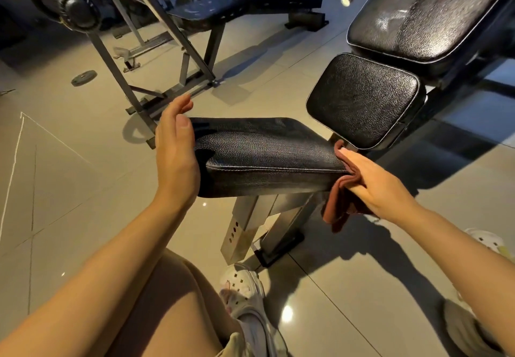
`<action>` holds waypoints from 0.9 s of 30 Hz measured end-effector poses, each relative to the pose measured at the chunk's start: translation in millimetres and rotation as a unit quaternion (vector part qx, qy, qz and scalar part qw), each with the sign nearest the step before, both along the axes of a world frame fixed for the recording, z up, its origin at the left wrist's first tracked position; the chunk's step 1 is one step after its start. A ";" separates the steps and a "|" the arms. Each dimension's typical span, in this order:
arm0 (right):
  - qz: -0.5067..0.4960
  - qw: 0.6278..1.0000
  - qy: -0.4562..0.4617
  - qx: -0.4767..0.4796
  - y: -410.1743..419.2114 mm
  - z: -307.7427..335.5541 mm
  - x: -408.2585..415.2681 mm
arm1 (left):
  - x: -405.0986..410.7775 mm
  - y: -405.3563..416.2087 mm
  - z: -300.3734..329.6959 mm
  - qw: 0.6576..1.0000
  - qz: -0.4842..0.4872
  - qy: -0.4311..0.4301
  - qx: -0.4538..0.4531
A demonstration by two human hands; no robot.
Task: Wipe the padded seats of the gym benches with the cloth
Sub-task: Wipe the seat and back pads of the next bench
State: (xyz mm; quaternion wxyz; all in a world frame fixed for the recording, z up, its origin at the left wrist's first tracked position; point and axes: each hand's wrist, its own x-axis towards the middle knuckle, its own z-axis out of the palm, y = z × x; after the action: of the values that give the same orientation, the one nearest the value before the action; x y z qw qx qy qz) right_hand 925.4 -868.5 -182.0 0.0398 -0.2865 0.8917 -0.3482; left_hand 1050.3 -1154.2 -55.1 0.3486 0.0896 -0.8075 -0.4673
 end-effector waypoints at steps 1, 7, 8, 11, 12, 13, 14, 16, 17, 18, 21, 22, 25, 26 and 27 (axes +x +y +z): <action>-0.016 1.000 -0.015 -0.007 3.0 0.2 3.4 | -0.1 1.9 0.3 1.000 0.014 -0.006 -0.008; -0.143 0.962 -0.154 -0.175 -4.2 35.4 38.5 | 22.1 35.1 4.9 0.949 0.050 0.081 -0.301; -0.145 0.953 -0.170 -0.204 -5.5 47.8 45.4 | 30.8 50.0 -2.8 0.938 0.007 0.111 -0.329; -0.114 0.951 -0.176 -0.228 -0.2 87.3 70.5 | 51.3 100.7 -22.9 0.943 -0.117 0.090 -0.299; -0.106 0.949 -0.178 -0.239 3.8 99.1 80.1 | 52.2 114.2 -26.3 0.950 -0.151 0.063 -0.267; -0.104 0.944 -0.180 -0.256 8.3 108.3 89.0 | 50.2 125.4 -28.1 0.955 -0.181 0.035 -0.231; -0.107 0.938 -0.181 -0.275 12.3 115.8 97.3 | 46.9 134.9 -26.9 0.961 -0.202 0.009 -0.190; -0.126 0.928 -0.177 -0.303 17.9 123.5 111.9 | 41.7 148.0 -24.1 0.971 -0.209 -0.021 -0.118; -0.138 0.926 -0.167 -0.309 19.6 123.9 116.9 | 40.2 151.2 -23.9 0.974 -0.205 -0.019 -0.093; -0.151 0.922 -0.160 -0.318 19.9 125.4 121.8 | 39.4 152.0 -23.9 0.975 -0.207 -0.014 -0.078; -0.153 0.910 -0.166 -0.347 19.1 126.3 128.1 | 39.8 143.6 -22.6 0.972 -0.229 -0.014 -0.055; -0.135 0.909 -0.177 -0.353 19.6 128.0 129.2 | 40.2 139.3 -21.2 0.972 -0.232 -0.022 -0.040; -0.046 0.885 -0.238 -0.399 25.6 130.4 130.9 | 40.3 129.1 -17.8 0.970 -0.241 -0.043 0.002; -0.033 0.875 -0.248 -0.415 28.6 130.9 132.3 | 39.4 126.6 -17.2 0.968 -0.248 -0.047 0.000; -0.031 0.867 -0.252 -0.429 31.9 129.3 133.2 | 38.2 124.2 -16.8 0.966 -0.255 -0.046 -0.014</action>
State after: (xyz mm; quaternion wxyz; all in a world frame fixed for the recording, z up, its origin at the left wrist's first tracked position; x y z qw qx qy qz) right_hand 1058.7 -836.6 -52.7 0.1254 -0.1506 0.6228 -0.7574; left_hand 1088.6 -1030.0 -72.0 0.1815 -0.1031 -0.8252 -0.5249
